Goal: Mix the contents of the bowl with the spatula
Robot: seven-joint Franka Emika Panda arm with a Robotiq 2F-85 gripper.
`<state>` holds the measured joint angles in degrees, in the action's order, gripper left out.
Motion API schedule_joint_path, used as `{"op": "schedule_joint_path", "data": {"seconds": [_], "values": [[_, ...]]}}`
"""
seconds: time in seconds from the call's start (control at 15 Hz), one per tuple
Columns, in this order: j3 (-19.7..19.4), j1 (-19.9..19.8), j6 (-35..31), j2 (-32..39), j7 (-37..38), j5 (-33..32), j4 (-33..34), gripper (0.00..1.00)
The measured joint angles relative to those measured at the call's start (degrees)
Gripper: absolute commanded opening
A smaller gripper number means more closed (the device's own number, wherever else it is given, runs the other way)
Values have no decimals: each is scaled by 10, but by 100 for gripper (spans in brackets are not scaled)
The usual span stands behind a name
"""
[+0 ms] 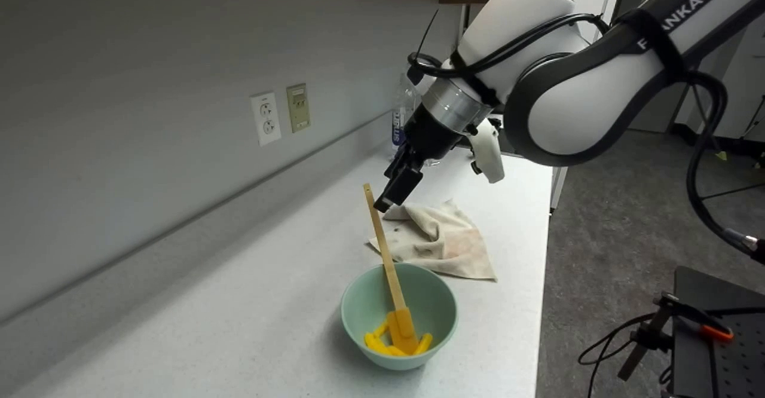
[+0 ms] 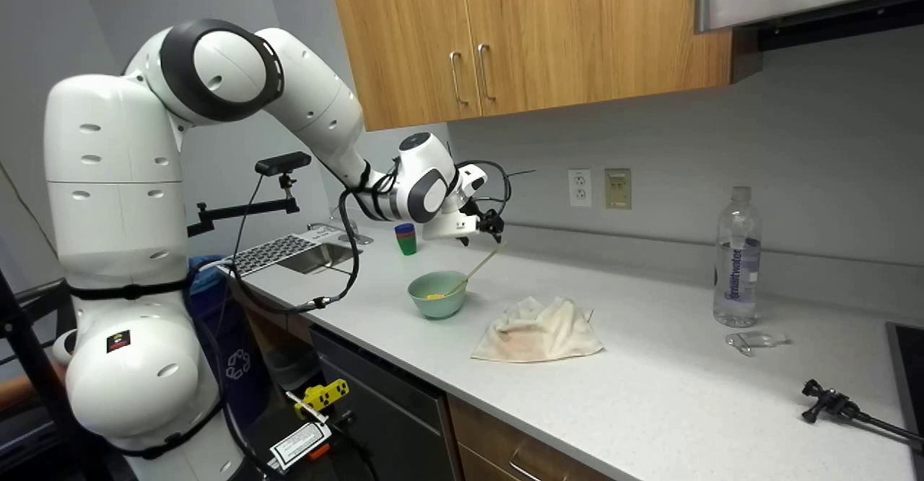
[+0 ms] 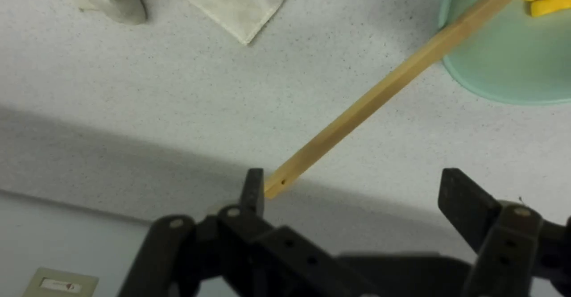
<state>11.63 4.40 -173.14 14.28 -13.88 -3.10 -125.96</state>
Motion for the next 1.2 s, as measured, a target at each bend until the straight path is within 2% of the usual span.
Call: {"op": "schedule_joint_path", "data": {"seconds": [0.27, 0.73, 1.2], "values": [[13, -2, -10, 33, 3, 46, 23, 100], [9, -5, -13, 53, 21, 52, 32, 100], [63, -48, -39, 77, 20, 82, 44, 100]]}}
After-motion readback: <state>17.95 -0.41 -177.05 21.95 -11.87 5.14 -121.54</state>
